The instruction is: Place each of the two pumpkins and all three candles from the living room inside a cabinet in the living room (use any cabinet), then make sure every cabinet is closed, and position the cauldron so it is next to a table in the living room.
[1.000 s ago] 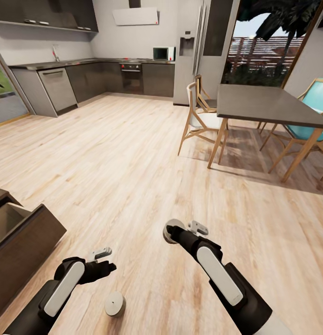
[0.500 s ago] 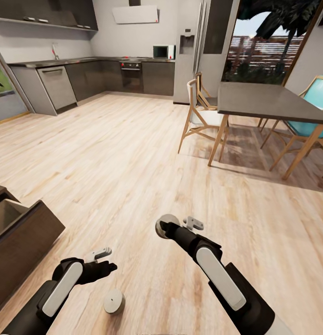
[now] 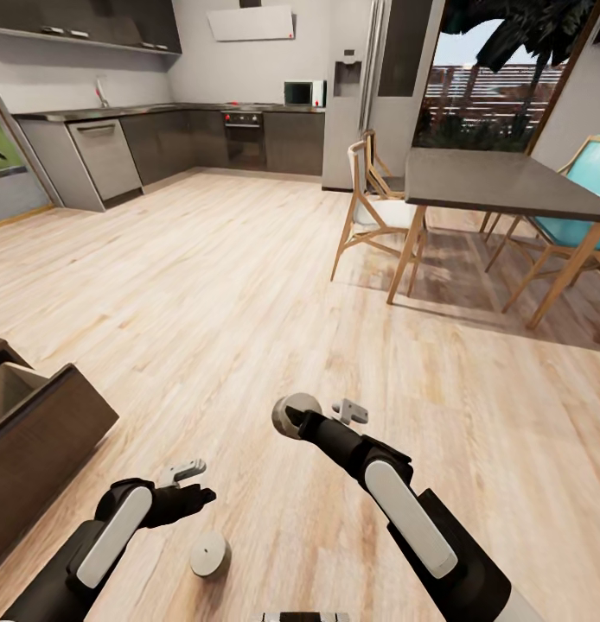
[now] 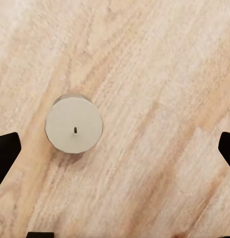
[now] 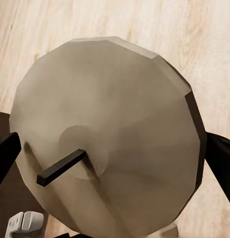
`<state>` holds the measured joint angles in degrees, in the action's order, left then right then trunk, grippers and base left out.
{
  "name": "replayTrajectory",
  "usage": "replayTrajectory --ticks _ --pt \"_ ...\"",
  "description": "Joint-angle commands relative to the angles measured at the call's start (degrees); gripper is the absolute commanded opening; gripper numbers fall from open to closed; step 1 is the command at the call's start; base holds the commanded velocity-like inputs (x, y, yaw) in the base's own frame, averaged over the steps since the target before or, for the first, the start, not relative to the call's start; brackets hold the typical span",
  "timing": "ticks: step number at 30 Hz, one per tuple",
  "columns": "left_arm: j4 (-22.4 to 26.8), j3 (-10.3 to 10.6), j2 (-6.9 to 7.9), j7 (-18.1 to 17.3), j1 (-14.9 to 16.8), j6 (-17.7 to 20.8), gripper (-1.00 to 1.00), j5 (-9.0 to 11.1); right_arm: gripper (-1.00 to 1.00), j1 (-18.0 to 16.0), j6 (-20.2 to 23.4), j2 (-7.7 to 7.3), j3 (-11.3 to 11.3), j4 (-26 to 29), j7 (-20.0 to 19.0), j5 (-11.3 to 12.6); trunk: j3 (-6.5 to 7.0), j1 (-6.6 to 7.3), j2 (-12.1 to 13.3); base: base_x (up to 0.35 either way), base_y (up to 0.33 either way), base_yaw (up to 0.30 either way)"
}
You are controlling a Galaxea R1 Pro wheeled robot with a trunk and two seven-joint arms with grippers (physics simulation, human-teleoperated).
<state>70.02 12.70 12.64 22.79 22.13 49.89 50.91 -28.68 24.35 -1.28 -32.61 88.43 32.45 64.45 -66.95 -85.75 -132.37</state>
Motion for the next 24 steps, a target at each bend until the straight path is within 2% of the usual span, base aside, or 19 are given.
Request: replayTrajectory --ticks 1,10,16,24 --pt "0.06 0.13 0.10 0.59 0.03 0.03 1.00 0.61 -1.00 -0.07 -0.06 -0.04 -0.09 0.07 0.49 0.41 -0.23 -0.21 -0.44 0.000 0.000 0.000" --pt "0.04 0.13 0.37 0.72 0.02 0.03 1.00 0.58 -1.00 -0.06 -0.22 -0.03 -0.08 -0.41 0.50 0.50 -1.85 -2.19 -4.05 0.000 0.000 0.000" --pt "0.05 0.13 0.29 0.77 0.02 0.03 1.00 -0.40 -1.00 -0.06 -0.27 -0.03 -0.06 -0.53 0.51 0.51 -2.92 -3.51 -6.45 0.000 0.000 0.000" --pt "0.03 0.13 0.28 1.18 0.03 -0.42 1.00 -0.61 -1.00 -0.06 -0.27 -0.03 -0.08 -0.69 0.51 0.51 -4.36 -5.27 -9.66 0.000 0.000 0.000"
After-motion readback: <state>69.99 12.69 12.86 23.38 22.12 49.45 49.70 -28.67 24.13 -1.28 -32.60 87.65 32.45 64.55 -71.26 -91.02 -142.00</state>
